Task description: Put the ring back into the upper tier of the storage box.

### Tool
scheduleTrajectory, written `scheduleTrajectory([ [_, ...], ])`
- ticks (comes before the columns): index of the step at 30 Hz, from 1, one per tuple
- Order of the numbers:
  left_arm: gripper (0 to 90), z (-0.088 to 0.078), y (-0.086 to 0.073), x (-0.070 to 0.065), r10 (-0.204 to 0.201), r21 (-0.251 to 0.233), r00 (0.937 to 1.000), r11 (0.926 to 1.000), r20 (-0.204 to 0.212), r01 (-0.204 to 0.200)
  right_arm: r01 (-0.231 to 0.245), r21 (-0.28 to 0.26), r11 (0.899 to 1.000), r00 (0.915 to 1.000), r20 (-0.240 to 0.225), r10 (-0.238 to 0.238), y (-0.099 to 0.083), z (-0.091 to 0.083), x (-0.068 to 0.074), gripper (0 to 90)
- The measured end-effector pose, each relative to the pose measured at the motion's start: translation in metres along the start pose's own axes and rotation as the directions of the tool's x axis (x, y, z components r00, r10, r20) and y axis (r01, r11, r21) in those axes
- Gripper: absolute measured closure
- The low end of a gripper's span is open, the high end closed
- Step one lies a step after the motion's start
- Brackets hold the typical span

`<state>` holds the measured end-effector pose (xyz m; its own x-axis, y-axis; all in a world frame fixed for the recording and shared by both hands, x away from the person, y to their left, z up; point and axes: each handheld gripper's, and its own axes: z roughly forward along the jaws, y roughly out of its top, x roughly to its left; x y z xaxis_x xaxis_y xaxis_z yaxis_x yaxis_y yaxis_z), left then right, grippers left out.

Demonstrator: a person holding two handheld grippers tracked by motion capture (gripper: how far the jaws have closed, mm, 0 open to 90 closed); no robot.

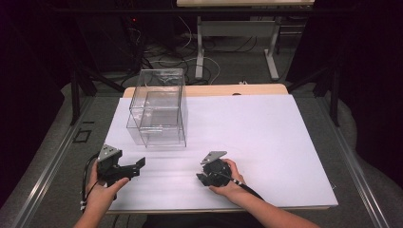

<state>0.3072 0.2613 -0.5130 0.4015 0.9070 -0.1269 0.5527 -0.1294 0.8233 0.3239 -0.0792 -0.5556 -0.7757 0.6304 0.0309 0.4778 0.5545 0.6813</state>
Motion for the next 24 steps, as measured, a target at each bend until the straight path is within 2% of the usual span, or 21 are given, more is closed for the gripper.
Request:
scheduleTrajectory([
  [1,2.7,0.000,0.000,0.000,0.001,-0.001,1.0000,1.0000,-0.001,-0.001,-0.014,0.004,1.000,0.9999,0.002,0.014,0.000,0.000,0.001,59.4],
  [4,2.7,0.000,0.000,0.000,0.001,-0.001,1.0000,1.0000,0.000,-0.001,-0.004,-0.003,1.000,1.0000,0.001,0.004,0.001,0.000,0.000,59.4],
  [6,2.7,0.000,0.000,0.001,0.001,0.000,1.0000,1.0000,-0.001,-0.001,-0.017,0.000,1.000,0.9998,0.006,0.017,0.002,-0.001,0.000,59.4],
  [9,2.7,0.000,0.000,0.001,-0.004,0.001,1.0000,1.0000,0.000,0.004,0.001,-0.011,1.000,1.0000,0.007,-0.001,0.004,-0.001,-0.001,59.4],
  [11,2.7,0.000,0.000,0.001,-0.002,0.001,1.0000,1.0000,0.000,0.002,-0.035,-0.010,0.999,0.9993,0.014,0.036,0.005,-0.002,-0.001,59.4],
  [13,2.7,0.000,0.000,0.001,0.000,0.000,1.0000,1.0000,-0.001,0.000,-0.047,-0.011,0.999,0.9988,0.014,0.047,0.007,-0.002,-0.002,59.4],
  [14,2.7,0.000,0.000,0.001,-0.001,0.000,1.0000,1.0000,-0.001,0.001,-0.026,-0.018,0.999,0.9996,0.012,0.027,0.008,-0.002,-0.004,59.4],
  [16,2.7,0.000,0.000,0.001,-0.003,0.000,1.0000,1.0000,-0.001,0.003,-0.048,-0.016,0.999,0.9986,0.022,0.049,0.010,-0.002,-0.004,59.4],
  [17,2.7,0.000,0.000,0.001,-0.004,0.000,1.0000,1.0000,-0.001,0.004,-0.038,-0.034,0.999,0.9989,0.025,0.039,0.011,-0.001,-0.005,59.4],
  [19,2.7,0.000,0.000,0.001,-0.004,0.000,1.0000,1.0000,-0.001,0.004,-0.075,-0.020,0.997,0.9966,0.033,0.075,0.013,-0.003,-0.006,59.4],
  [20,2.7,0.000,-0.001,0.001,-0.008,0.001,1.0000,1.0000,0.001,0.008,-0.065,-0.029,0.997,0.9973,0.033,0.066,0.014,-0.002,-0.008,59.4],
  [21,2.7,0.000,-0.001,0.001,-0.008,0.001,1.0000,1.0000,0.001,0.008,-0.071,-0.028,0.997,0.9966,0.039,0.072,0.015,-0.002,-0.009,59.4],
  [22,2.7,0.000,-0.001,0.001,-0.008,0.001,1.0000,1.0000,0.001,0.008,-0.101,-0.025,0.995,0.9934,0.053,0.102,0.017,-0.003,-0.011,59.4],
  [24,2.7,0.000,-0.001,0.001,-0.008,0.002,1.0000,1.0000,0.001,0.008,-0.102,-0.028,0.994,0.9932,0.054,0.104,0.019,-0.003,-0.013,59.5],
])
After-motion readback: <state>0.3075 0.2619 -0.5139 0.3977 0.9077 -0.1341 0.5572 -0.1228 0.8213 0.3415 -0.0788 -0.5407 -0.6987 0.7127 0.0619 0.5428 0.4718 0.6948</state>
